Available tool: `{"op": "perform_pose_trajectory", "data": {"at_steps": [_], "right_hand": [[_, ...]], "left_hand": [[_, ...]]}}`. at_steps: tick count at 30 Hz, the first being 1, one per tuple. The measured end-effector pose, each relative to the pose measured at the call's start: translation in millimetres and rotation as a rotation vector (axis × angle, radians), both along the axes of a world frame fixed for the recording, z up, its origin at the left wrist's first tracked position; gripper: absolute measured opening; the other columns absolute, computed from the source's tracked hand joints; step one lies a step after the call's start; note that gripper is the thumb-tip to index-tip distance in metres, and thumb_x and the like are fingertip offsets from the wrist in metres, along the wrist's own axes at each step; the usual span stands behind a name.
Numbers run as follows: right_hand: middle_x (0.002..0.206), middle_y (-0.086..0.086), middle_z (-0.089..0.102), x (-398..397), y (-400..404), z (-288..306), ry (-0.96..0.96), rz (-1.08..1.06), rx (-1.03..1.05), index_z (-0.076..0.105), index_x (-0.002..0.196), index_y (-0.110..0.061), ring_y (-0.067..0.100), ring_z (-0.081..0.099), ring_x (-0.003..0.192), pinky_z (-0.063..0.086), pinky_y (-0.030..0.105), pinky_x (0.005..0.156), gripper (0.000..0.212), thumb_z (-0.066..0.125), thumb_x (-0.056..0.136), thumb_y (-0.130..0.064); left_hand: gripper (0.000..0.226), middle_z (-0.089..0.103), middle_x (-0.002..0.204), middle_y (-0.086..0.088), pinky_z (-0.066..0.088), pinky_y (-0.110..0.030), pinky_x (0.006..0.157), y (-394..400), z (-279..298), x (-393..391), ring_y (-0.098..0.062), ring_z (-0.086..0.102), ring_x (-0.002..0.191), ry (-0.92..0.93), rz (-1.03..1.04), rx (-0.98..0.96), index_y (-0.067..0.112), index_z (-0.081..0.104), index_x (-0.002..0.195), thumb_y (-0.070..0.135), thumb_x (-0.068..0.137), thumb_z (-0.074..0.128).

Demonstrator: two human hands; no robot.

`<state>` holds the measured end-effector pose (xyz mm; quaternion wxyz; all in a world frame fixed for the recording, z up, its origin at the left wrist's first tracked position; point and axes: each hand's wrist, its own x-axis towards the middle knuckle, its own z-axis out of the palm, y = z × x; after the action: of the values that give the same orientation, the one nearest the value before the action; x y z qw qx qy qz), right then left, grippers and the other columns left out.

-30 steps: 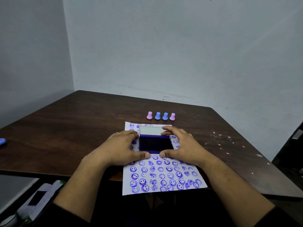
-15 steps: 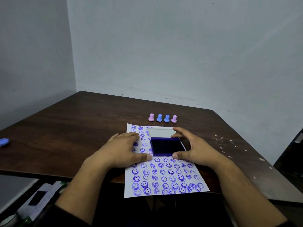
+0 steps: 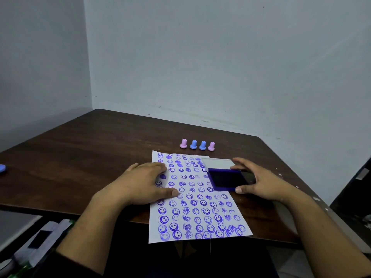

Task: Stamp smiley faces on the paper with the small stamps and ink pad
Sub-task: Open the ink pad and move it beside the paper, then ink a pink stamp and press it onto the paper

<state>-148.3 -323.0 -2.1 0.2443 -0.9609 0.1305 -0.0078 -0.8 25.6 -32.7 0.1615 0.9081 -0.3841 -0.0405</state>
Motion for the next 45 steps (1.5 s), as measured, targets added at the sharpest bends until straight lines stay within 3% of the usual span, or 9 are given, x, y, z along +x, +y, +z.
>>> {"op": "perform_pose_trajectory", "data": {"at_steps": [4, 12, 17, 20, 23, 27, 35, 42, 45], "right_hand": [[0.154, -0.019, 0.054, -3, -6, 8, 0.054, -0.01, -0.002, 0.027, 0.163, -0.039, 0.017, 0.046, 0.146, 0.043, 0.046, 0.118, 0.101, 0.089, 0.085, -0.028], [0.155, -0.015, 0.056, 4, -6, 29, 0.166, 0.002, -0.062, 0.027, 0.164, -0.03, 0.018, 0.042, 0.15, 0.032, 0.042, 0.125, 0.103, 0.09, 0.083, -0.017], [0.161, -0.009, 0.048, 12, -2, 46, 0.231, 0.023, -0.127, 0.036, 0.161, -0.03, 0.018, 0.042, 0.149, 0.036, 0.034, 0.12, 0.1, 0.093, 0.079, -0.023], [0.155, -0.008, 0.054, 26, 1, 58, 0.12, 0.02, -0.163, 0.057, 0.148, -0.033, 0.016, 0.047, 0.144, 0.036, 0.028, 0.109, 0.071, 0.088, 0.084, -0.037], [0.146, -0.009, 0.063, 52, 9, 61, -0.152, -0.059, -0.207, 0.068, 0.134, -0.036, 0.016, 0.054, 0.138, 0.04, 0.033, 0.111, 0.046, 0.079, 0.09, -0.044], [0.142, -0.006, 0.068, 92, 21, 53, -0.226, -0.107, -0.295, 0.066, 0.135, -0.03, 0.02, 0.059, 0.134, 0.041, 0.044, 0.117, 0.045, 0.072, 0.093, -0.042], [0.142, -0.006, 0.067, 148, 19, 24, -0.144, -0.17, -0.361, 0.061, 0.143, -0.031, 0.023, 0.058, 0.134, 0.037, 0.045, 0.114, 0.048, 0.063, 0.098, -0.046], [0.113, -0.011, 0.078, 163, 6, 11, -0.179, -0.181, -0.304, 0.075, 0.108, -0.033, 0.018, 0.067, 0.114, 0.045, 0.044, 0.108, 0.015, 0.072, 0.094, -0.037], [0.112, -0.005, 0.078, 167, 3, 6, -0.242, -0.194, -0.261, 0.075, 0.112, -0.027, 0.021, 0.068, 0.108, 0.051, 0.042, 0.103, 0.019, 0.074, 0.093, -0.029]], "left_hand": [[0.096, 0.038, 0.157, 0.016, 0.018, -0.047, 0.12, 5, -1, -6, -0.004, 0.033, 0.142, -0.043, 0.015, -0.034, 0.03, 0.039, 0.15, 0.089, 0.075, 0.042], [0.094, 0.025, 0.163, 0.016, 0.014, -0.043, 0.122, 24, -8, -12, -0.005, 0.018, 0.149, -0.06, 0.052, -0.105, 0.038, 0.034, 0.153, 0.09, 0.075, 0.039], [0.095, 0.034, 0.158, 0.02, 0.014, -0.044, 0.121, 20, -6, 0, -0.003, 0.021, 0.147, -0.036, 0.042, -0.076, 0.04, 0.04, 0.149, 0.093, 0.07, 0.039], [0.093, 0.042, 0.151, 0.023, 0.019, -0.044, 0.119, 18, -8, 3, 0.0, 0.031, 0.141, -0.062, 0.06, -0.094, 0.041, 0.046, 0.143, 0.095, 0.067, 0.038], [0.088, 0.044, 0.15, 0.021, 0.02, -0.046, 0.119, 17, -10, 5, -0.003, 0.034, 0.139, -0.091, 0.093, -0.099, 0.04, 0.046, 0.142, 0.092, 0.071, 0.038], [0.089, 0.04, 0.153, 0.02, 0.014, -0.047, 0.12, 17, -12, 5, -0.005, 0.029, 0.142, -0.092, 0.115, -0.089, 0.042, 0.041, 0.145, 0.092, 0.072, 0.037], [0.091, 0.04, 0.149, 0.026, 0.008, -0.05, 0.12, 18, -13, 6, -0.006, 0.027, 0.141, -0.09, 0.158, -0.108, 0.044, 0.044, 0.14, 0.096, 0.066, 0.033], [0.091, 0.042, 0.139, 0.025, 0.011, -0.052, 0.119, 18, -12, 5, -0.01, 0.03, 0.137, -0.089, 0.141, -0.103, 0.044, 0.047, 0.137, 0.098, 0.065, 0.031], [0.089, 0.042, 0.13, 0.025, 0.015, -0.051, 0.117, 18, -9, 4, -0.01, 0.032, 0.132, -0.092, 0.129, -0.102, 0.045, 0.049, 0.134, 0.098, 0.065, 0.031]]}}
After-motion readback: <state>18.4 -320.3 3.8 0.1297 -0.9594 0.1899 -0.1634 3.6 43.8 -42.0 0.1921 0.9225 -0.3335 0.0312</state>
